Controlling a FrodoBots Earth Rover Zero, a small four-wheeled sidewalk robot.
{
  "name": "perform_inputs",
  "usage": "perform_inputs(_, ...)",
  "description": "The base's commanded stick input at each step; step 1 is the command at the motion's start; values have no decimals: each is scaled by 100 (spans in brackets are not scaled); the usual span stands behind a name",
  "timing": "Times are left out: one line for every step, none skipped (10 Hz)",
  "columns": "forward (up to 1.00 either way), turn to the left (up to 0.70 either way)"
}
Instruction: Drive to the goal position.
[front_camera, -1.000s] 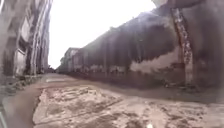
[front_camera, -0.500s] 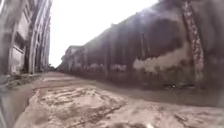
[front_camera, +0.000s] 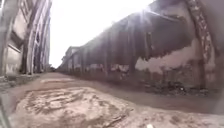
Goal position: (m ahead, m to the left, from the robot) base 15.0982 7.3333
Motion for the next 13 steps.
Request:
perform_inputs(70,0)
perform_inputs(70,0)
perform_inputs(70,0)
perform_inputs(70,0)
perform_inputs(70,0)
perform_inputs(70,0)
perform_inputs(70,0)
perform_inputs(70,0)
perform_inputs(70,0)
perform_inputs(70,0)
perform_inputs(70,0)
perform_inputs(70,0)
perform_inputs(70,0)
